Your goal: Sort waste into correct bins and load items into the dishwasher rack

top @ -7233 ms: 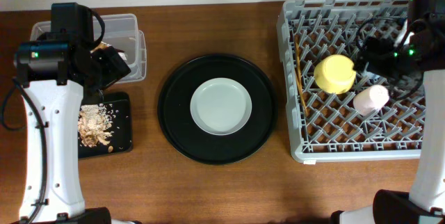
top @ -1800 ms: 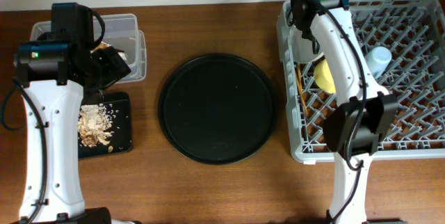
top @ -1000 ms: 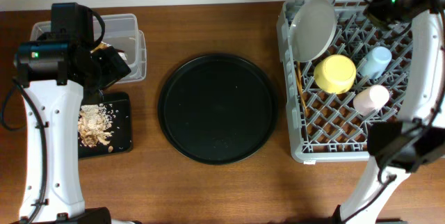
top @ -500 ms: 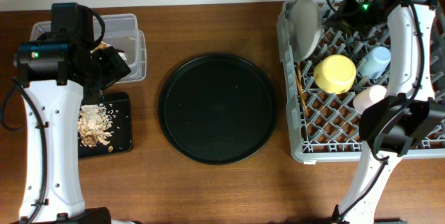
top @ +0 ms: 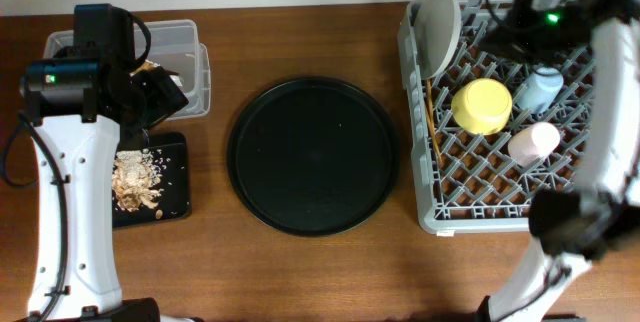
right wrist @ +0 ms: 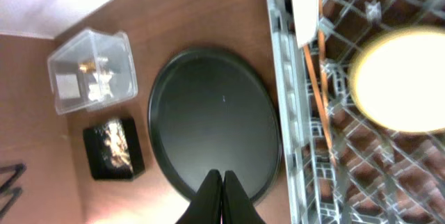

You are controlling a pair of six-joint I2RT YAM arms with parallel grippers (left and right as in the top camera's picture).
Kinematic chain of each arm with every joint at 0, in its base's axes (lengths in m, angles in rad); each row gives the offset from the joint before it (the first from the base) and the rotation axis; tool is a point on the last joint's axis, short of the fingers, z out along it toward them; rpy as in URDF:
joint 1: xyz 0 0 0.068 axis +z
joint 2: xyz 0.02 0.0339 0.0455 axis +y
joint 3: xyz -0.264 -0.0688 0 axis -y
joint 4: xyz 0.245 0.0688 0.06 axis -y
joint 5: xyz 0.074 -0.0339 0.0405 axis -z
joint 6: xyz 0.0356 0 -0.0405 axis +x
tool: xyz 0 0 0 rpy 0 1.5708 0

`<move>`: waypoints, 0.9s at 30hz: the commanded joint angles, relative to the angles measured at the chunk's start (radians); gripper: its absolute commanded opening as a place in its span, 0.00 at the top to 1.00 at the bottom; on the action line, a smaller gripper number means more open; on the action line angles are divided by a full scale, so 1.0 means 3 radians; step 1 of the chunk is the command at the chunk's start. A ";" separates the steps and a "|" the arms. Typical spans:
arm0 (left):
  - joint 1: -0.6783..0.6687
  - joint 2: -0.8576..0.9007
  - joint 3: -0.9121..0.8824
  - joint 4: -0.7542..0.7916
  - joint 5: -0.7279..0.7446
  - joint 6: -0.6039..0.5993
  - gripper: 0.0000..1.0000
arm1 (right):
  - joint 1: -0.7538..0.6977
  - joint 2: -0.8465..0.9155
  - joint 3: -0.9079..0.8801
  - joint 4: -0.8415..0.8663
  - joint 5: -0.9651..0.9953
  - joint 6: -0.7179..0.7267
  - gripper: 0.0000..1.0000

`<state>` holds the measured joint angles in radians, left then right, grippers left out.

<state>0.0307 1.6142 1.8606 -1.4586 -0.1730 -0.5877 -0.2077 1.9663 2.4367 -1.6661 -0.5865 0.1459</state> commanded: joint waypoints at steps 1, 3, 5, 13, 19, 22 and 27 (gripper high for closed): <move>0.0017 0.0023 0.0003 -0.0004 -0.0025 -0.0010 0.01 | 0.0020 -0.0680 -0.0034 -0.0109 0.0415 -0.0136 0.96; 0.0017 0.0023 0.0003 -0.0004 -0.0025 -0.0010 0.01 | 0.0022 -0.0999 -0.0104 -0.0109 0.0454 -0.0126 0.94; 0.0017 0.0023 0.0003 -0.0004 -0.0025 -0.0010 0.01 | 0.0022 -0.1312 -0.0271 -0.0109 0.0478 -0.0126 0.78; 0.0017 0.0023 0.0003 -0.0004 -0.0025 -0.0010 0.01 | 0.0022 -0.2536 -0.1513 -0.0108 0.0874 -0.0123 0.02; 0.0017 0.0023 0.0003 -0.0004 -0.0025 -0.0010 0.01 | 0.0022 -0.3057 -0.2327 -0.0108 0.0871 -0.0123 0.02; 0.0017 0.0023 0.0003 -0.0004 -0.0025 -0.0010 0.01 | 0.0022 -0.3113 -0.2504 -0.0108 0.0861 -0.0123 0.02; 0.0017 0.0023 0.0003 -0.0004 -0.0025 -0.0010 0.01 | 0.0022 -0.3058 -0.2550 -0.0108 0.0863 -0.0126 0.02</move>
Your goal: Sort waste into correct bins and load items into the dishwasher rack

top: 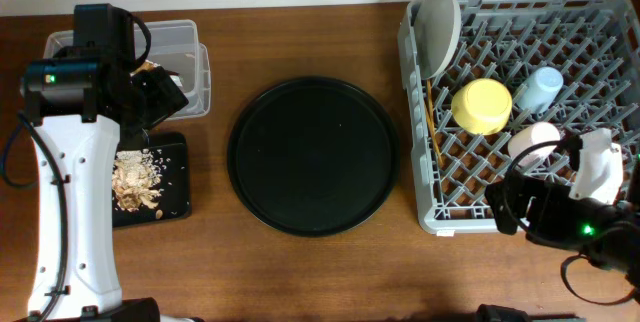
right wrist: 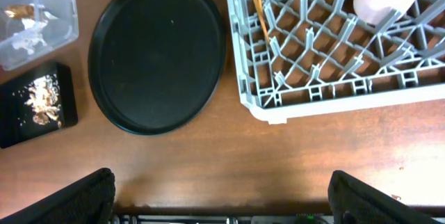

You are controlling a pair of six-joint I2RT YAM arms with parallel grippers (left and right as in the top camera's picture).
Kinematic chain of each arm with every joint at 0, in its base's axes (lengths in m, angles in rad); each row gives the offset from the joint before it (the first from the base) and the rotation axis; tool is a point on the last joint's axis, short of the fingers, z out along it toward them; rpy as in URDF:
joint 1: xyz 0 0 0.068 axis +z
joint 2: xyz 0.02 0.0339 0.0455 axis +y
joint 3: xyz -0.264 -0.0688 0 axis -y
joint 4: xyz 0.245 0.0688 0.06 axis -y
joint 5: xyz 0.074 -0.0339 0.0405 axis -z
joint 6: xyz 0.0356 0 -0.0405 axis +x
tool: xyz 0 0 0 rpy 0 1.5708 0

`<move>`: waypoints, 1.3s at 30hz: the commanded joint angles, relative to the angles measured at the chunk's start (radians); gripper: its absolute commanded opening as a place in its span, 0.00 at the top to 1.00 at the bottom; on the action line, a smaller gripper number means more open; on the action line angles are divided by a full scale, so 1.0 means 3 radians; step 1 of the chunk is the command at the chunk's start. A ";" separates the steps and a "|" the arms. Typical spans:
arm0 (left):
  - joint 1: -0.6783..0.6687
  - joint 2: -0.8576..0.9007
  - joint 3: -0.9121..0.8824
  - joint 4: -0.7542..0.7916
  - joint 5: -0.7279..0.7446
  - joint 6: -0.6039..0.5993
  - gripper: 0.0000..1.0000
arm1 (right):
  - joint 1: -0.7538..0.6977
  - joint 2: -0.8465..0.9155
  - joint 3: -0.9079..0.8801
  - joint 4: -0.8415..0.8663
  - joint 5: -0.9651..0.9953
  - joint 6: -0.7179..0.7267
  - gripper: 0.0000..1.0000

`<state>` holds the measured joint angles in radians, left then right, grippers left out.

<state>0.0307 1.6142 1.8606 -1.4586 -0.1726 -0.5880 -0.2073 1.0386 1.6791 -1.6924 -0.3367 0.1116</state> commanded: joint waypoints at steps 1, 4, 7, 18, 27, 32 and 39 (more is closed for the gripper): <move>0.0017 0.0023 0.0003 -0.0004 -0.0027 -0.0009 0.01 | 0.0020 0.0051 -0.0024 -0.0020 0.0029 -0.0010 0.02; 0.0017 0.0023 0.0003 -0.0004 -0.0027 -0.0009 0.01 | 0.0019 0.0076 -0.0024 -0.0020 0.0057 -0.0011 0.02; 0.0017 0.0023 0.0003 -0.0004 -0.0027 -0.0009 0.01 | 0.0020 0.0078 -0.0024 -0.0020 0.0057 -0.0013 0.02; 0.0017 0.0023 0.0003 -0.0004 -0.0027 -0.0009 0.01 | 0.0020 -0.0098 -0.0025 0.0009 0.0128 -0.0011 0.02; 0.0017 0.0023 0.0003 -0.0004 -0.0027 -0.0009 0.01 | 0.0020 -0.0944 -0.0383 0.0652 0.0127 -0.0010 0.02; 0.0017 0.0023 0.0003 -0.0004 -0.0027 -0.0009 0.01 | 0.0020 -0.1439 -0.1266 0.1364 0.0089 0.0033 0.02; 0.0017 0.0023 0.0003 -0.0004 -0.0027 -0.0009 0.01 | 0.0047 -0.1822 -0.2572 0.2660 -0.0496 0.0179 0.02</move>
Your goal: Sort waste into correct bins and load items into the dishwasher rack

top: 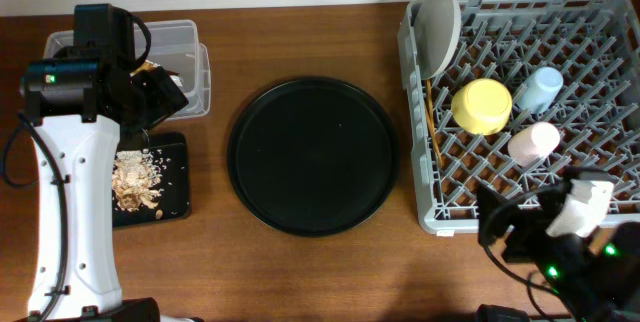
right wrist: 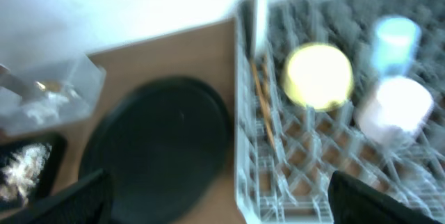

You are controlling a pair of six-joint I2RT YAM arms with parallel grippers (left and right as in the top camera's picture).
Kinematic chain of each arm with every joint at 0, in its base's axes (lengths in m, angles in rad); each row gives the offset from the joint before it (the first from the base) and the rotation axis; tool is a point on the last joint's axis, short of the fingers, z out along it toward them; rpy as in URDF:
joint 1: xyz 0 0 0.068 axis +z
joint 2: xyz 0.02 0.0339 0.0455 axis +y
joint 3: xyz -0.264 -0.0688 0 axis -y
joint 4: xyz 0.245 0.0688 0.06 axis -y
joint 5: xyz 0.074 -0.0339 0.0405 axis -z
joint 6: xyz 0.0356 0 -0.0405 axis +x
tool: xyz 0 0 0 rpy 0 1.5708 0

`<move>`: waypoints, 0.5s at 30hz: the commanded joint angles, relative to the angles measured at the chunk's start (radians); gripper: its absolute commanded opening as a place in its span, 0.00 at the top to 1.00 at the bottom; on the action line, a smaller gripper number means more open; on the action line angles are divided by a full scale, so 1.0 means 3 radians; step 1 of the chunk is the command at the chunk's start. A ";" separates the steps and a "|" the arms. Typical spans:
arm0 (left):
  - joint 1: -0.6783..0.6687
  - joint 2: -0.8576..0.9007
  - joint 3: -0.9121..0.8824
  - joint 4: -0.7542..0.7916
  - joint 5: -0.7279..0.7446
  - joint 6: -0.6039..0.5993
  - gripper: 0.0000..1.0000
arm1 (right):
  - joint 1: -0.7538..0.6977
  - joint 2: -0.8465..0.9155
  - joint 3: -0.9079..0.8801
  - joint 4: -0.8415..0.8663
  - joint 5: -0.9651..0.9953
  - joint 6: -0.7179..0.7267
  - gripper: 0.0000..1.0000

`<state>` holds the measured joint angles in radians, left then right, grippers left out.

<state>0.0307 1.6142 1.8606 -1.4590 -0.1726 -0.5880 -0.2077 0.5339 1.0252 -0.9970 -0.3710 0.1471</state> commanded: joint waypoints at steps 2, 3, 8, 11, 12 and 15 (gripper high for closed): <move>0.0017 0.0023 0.0003 -0.0003 -0.0027 -0.0009 0.01 | 0.0135 -0.0244 -0.0665 0.0640 -0.0423 0.0062 0.02; 0.0017 0.0023 0.0003 -0.0003 -0.0027 -0.0009 0.01 | 0.0201 -0.0310 -0.0810 0.0768 -0.0420 0.0061 0.02; 0.0017 0.0023 0.0003 -0.0003 -0.0027 -0.0009 0.01 | 0.0327 -0.0641 -0.1237 0.1071 -0.0310 0.0061 0.02; 0.0017 0.0023 0.0003 -0.0003 -0.0027 -0.0009 0.01 | 0.0320 -0.0790 -0.1369 0.1083 -0.0113 0.0061 0.02; 0.0017 0.0023 0.0003 -0.0003 -0.0027 -0.0009 0.01 | 0.0320 -0.0814 -0.1413 0.1086 -0.0045 0.0061 0.02; 0.0017 0.0023 0.0003 -0.0003 -0.0027 -0.0009 0.01 | 0.0320 -0.0879 -0.1509 0.1125 0.0103 0.0061 0.02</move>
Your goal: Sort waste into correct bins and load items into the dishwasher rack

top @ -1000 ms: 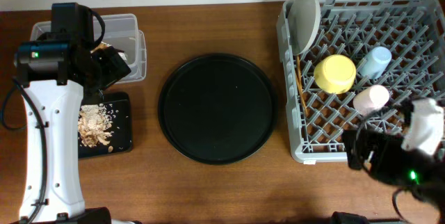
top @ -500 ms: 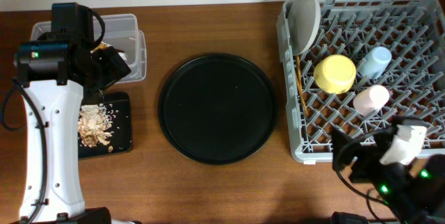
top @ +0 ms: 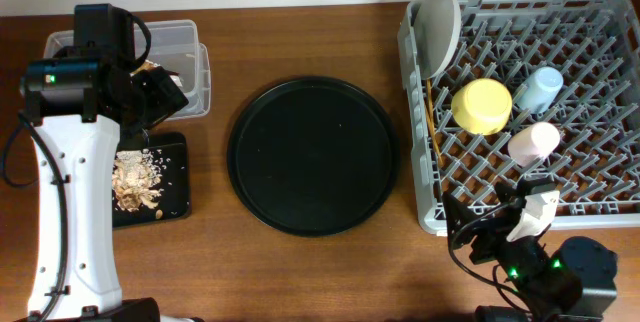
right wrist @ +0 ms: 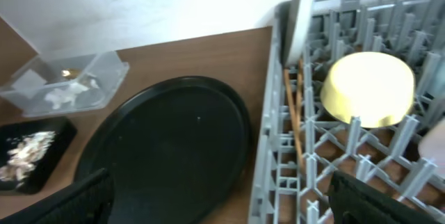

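Observation:
The grey dishwasher rack [top: 425, 217] at the right holds an upright grey plate [top: 438, 30], a yellow bowl [top: 481, 105], a blue cup [top: 540, 88], a pink cup [top: 533, 143] and chopsticks [top: 432, 112]. My right gripper [top: 485, 224] sits low by the rack's front left corner, open and empty. In the right wrist view its dark fingers [right wrist: 83, 196] stand far apart, with the rack [right wrist: 268, 147], bowl [right wrist: 368, 88] and plate [right wrist: 299, 15] ahead. My left gripper [top: 165, 94] hangs at the clear bin's [top: 190, 62] front edge; its jaws are not readable.
A round black tray [top: 313, 155] lies bare in the middle of the table. At the left, a black bin [top: 180, 177] holds food scraps, and the clear bin behind it holds bits of paper waste. My left arm stands along the left edge.
My right arm has dropped a little lower and to the left at the table's front right. Its wrist camera now looks at the rack from closer. The left arm is unchanged.
First my right arm reached over the back of the rack with its fingers shut. Then it was at the rack's front right with the gripper open. It later sat below the rack's front edge, and now rests by the front left corner. The left arm kept still.

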You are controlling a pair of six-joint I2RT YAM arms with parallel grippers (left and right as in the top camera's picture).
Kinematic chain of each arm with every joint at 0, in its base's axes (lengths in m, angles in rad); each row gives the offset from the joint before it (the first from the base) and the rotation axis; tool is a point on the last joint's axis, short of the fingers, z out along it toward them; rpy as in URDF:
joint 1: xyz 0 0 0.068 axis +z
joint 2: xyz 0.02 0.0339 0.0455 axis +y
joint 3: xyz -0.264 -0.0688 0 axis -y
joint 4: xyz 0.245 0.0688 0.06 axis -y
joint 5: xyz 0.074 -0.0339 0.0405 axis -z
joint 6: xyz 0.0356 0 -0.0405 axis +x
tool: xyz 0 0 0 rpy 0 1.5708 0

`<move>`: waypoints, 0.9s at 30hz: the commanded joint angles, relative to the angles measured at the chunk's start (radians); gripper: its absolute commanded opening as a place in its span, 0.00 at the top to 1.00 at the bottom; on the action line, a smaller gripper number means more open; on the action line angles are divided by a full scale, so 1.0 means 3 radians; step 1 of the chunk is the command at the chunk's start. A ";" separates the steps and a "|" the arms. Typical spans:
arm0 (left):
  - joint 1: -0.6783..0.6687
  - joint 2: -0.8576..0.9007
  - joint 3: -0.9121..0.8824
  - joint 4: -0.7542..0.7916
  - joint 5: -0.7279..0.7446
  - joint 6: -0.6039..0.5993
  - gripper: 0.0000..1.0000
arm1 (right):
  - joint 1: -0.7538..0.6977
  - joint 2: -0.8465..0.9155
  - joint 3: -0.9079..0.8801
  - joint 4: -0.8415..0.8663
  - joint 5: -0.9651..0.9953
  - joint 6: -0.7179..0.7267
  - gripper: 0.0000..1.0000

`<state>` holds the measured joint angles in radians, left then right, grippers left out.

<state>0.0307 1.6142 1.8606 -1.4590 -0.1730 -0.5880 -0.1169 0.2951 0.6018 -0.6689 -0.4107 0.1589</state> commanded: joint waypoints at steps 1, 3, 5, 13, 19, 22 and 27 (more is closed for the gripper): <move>0.0017 0.0023 0.0003 -0.0003 -0.0025 -0.0009 0.01 | 0.0018 -0.0114 -0.0122 0.0043 0.0303 0.0020 0.02; 0.0017 0.0023 0.0003 -0.0003 -0.0025 -0.0009 0.01 | 0.0018 -0.0164 -0.0170 0.0078 0.0403 0.0019 0.02; 0.0017 0.0023 0.0003 -0.0003 -0.0025 -0.0009 0.01 | 0.0018 -0.0242 -0.0240 0.0151 0.0521 0.0020 0.02; 0.0017 0.0023 0.0003 -0.0003 -0.0025 -0.0009 0.01 | 0.0018 -0.0685 -0.0904 0.0760 0.0622 0.0020 0.02; 0.0017 0.0023 0.0003 -0.0003 -0.0025 -0.0009 0.01 | 0.0018 -0.0940 -0.1405 0.1280 0.0626 0.0020 0.02; 0.0017 0.0023 0.0003 -0.0003 -0.0025 -0.0009 0.01 | 0.0019 -0.0973 -0.1493 0.1401 0.0694 0.0020 0.02; 0.0017 0.0023 0.0003 -0.0003 -0.0025 -0.0009 0.01 | 0.0019 -0.0973 -0.1630 0.1583 0.0788 0.0020 0.02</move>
<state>0.0307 1.6142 1.8606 -1.4590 -0.1726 -0.5880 -0.1169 0.0154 0.1410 -0.2226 -0.2104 0.1585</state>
